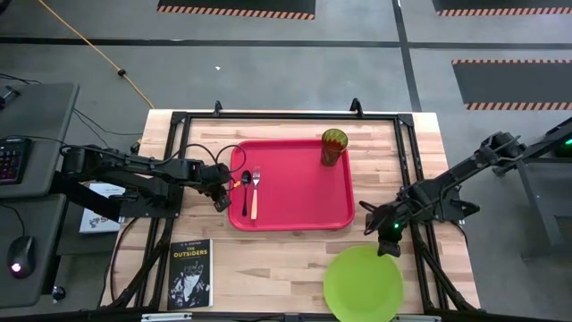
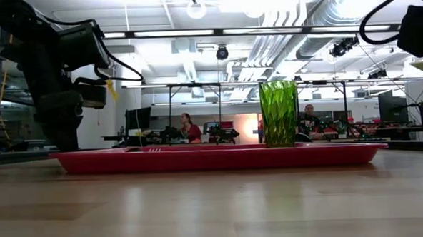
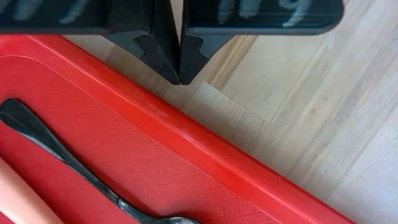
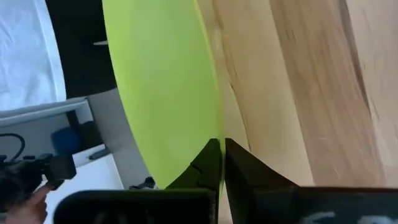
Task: Pick and place plate/cup/fork/spoon on tray
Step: Put the green plate to the middle of the red tray
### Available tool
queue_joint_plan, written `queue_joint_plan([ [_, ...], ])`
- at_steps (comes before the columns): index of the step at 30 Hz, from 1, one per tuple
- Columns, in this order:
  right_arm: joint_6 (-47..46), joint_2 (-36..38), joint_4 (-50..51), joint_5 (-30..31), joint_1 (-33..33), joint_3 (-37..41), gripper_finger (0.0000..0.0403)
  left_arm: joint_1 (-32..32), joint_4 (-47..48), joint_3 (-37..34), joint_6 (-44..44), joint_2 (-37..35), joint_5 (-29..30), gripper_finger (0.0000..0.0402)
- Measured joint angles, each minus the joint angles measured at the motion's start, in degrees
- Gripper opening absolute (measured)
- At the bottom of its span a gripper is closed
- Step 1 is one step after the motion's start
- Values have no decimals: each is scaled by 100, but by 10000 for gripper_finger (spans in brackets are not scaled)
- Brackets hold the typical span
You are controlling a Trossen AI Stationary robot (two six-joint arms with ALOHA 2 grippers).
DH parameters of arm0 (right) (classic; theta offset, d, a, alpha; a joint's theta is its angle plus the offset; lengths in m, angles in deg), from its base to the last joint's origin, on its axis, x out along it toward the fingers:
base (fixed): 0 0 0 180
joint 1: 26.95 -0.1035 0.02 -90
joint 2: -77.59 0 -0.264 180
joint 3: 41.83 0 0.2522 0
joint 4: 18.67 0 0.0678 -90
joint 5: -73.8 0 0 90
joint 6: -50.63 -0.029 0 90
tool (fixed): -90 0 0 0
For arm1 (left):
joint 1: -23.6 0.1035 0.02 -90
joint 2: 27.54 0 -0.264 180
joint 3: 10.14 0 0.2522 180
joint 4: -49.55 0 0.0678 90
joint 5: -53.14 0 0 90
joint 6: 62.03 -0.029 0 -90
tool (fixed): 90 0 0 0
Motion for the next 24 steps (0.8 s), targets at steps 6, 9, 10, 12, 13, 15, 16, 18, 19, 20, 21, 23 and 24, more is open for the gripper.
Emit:
queue_joint_plan([
  [6,-86,33,-265,105,0,0,0,0,1,0,-2,0,0,0],
  [9,-163,33,-515,89,40,-2,0,0,2,0,-7,0,-1,0],
  [10,-193,33,-621,81,63,-2,0,0,1,0,-7,0,-2,0],
  [12,-195,33,-937,85,145,-2,0,0,1,0,-7,0,-2,0],
  [13,-196,33,-1111,116,199,-4,0,0,3,0,-7,2,-2,0],
  [15,-249,33,-1389,179,345,-9,0,0,1,0,-7,0,-2,0],
  [16,-254,33,-1499,242,420,-9,0,0,2,0,-7,0,-2,0],
  [18,-246,33,-1669,478,570,-9,0,0,4,0,-7,0,-2,0],
  [19,-214,33,-1746,642,649,-9,0,0,3,0,-7,0,-2,0],
  [20,-173,33,-1813,812,728,-9,0,0,1,0,-7,0,-2,0],
  [21,-133,33,-1871,958,820,-9,0,0,1,0,-7,0,-2,0],
  [23,-103,33,-1925,1278,1033,-9,0,0,1,0,-16,0,0,0],
  [24,-141,26,-1924,1451,1150,-9,0,0,1,0,-49,2,2,0],
])
